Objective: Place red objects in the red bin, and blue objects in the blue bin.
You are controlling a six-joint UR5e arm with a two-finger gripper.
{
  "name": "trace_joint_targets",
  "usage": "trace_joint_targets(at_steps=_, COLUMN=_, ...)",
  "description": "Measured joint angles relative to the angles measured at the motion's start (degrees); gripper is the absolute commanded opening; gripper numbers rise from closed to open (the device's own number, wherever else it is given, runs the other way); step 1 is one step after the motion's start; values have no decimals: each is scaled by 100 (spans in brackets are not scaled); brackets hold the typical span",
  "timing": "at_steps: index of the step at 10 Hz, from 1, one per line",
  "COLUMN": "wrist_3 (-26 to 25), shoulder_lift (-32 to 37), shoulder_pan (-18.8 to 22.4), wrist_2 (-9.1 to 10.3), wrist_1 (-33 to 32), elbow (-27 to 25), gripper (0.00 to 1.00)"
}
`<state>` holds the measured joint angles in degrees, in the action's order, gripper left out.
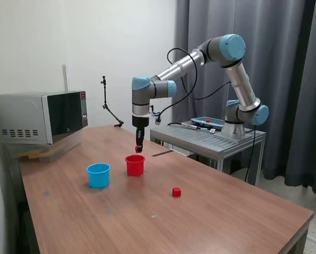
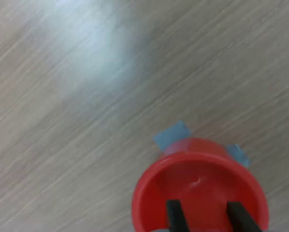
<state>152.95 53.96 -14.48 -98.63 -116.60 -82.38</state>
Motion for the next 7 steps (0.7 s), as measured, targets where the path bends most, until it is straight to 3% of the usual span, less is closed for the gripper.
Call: trace_joint_targets(at_steps=7, wrist_3=-73, shoulder_lift=-8, shoulder_pan=-67, wrist_2=19, wrist_1=-68, elbow=-98, gripper=0)
